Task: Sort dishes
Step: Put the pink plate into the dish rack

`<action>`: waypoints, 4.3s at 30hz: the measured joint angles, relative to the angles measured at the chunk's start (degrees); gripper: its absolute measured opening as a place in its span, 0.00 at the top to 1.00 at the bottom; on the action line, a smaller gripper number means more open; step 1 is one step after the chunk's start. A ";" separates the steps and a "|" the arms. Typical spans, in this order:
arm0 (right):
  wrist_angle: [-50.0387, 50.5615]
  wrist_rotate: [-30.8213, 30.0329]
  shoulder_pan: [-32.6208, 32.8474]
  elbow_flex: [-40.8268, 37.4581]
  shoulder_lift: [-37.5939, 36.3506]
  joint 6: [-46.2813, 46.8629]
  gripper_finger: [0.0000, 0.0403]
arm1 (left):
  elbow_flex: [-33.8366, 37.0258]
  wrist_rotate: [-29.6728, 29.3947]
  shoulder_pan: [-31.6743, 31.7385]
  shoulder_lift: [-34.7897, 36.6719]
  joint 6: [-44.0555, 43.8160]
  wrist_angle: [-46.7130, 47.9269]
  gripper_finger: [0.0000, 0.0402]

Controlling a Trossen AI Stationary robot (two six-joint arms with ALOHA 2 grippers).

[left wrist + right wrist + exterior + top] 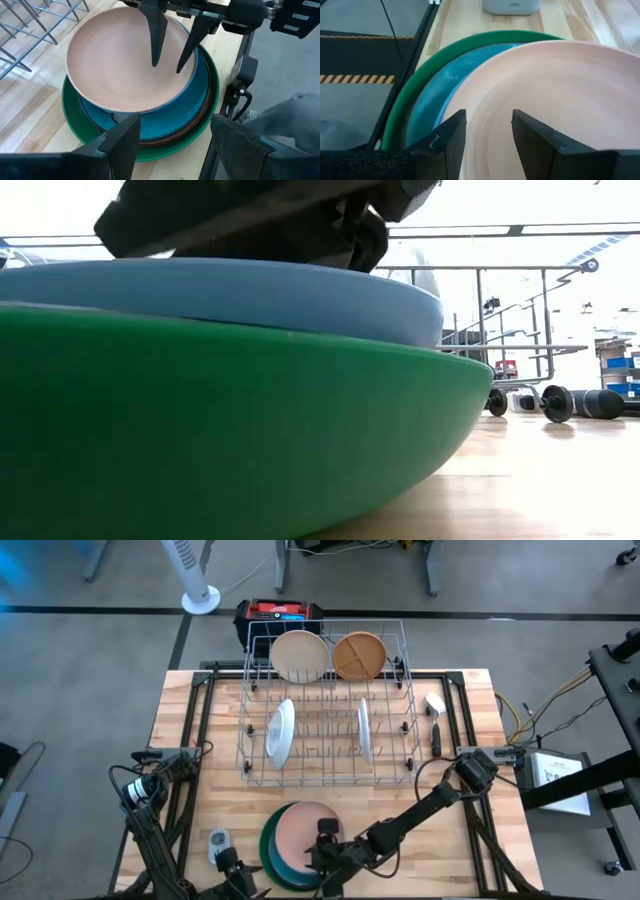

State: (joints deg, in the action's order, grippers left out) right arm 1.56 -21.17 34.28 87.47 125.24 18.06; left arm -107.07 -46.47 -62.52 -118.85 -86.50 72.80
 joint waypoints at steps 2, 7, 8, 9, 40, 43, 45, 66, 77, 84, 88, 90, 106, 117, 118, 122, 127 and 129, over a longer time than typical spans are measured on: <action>-0.01 0.23 0.05 0.01 -0.37 -0.02 0.62 | 0.00 -0.11 0.00 0.00 -0.01 -0.21 0.42; -0.26 4.90 0.69 0.01 -1.02 0.76 0.64 | 0.00 -0.14 0.00 0.00 0.00 -0.35 0.42; -0.08 5.23 0.91 0.01 -1.02 1.31 0.64 | 0.00 -0.14 0.00 0.00 0.00 -0.33 0.42; 0.08 5.91 1.00 -0.01 -0.96 1.65 0.64 | 0.00 -0.17 -0.01 0.00 0.00 -0.35 0.42; 2.91 7.52 1.70 0.34 0.49 -3.73 0.98 | 0.00 -11.03 1.95 -0.02 -8.30 -0.51 0.42; 2.89 7.82 1.70 0.34 0.49 -3.31 0.98 | 0.15 -11.37 3.88 -0.02 -11.89 -0.49 0.42; 2.88 8.00 1.70 0.34 0.49 -3.16 0.96 | 0.62 -10.56 5.35 -0.02 -13.06 -0.61 0.42; 6.27 10.73 2.21 0.38 -2.30 1.60 0.54 | 3.72 14.14 12.05 -0.11 -29.33 14.91 0.42; 14.86 10.73 2.35 0.45 -5.54 2.15 0.53 | 3.72 17.94 16.43 -0.11 -15.09 14.34 0.46; 19.11 10.78 2.34 0.45 -5.83 4.43 0.51 | 3.98 17.61 18.40 -0.11 -11.12 14.34 0.51; 21.12 10.79 2.34 0.43 -5.85 4.55 0.52 | 4.84 16.58 19.29 -0.11 -8.07 14.50 0.51; 21.20 10.80 2.34 0.43 -5.93 4.55 0.52 | 5.54 16.39 19.68 -0.11 -5.59 14.62 0.51; 28.95 10.41 2.75 -2.32 -13.24 6.21 0.50 | 13.36 12.87 19.21 14.93 5.12 7.56 0.51; 22.76 1.24 5.98 -18.64 -25.40 17.64 0.49 | 29.96 17.93 20.11 19.56 0.95 -17.45 0.51; 20.64 0.98 6.12 -19.94 -26.17 18.19 0.49 | 30.52 18.80 20.40 19.09 -0.99 -16.07 0.51; 12.91 0.56 6.60 -25.22 -28.81 19.44 0.48 | 32.11 20.09 21.24 17.45 -2.77 -15.70 0.51; 7.84 0.29 6.73 -28.61 -29.95 20.94 0.47 | 32.28 20.17 21.73 16.28 -2.92 -16.65 0.51; 8.14 0.09 6.71 -29.01 -29.98 21.33 0.47 | 32.12 19.97 21.77 16.07 -2.26 -18.10 0.51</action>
State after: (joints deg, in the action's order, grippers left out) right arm 9.71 -21.07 40.99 58.46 95.26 39.40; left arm -74.95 -26.51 -40.75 -102.77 -88.76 54.69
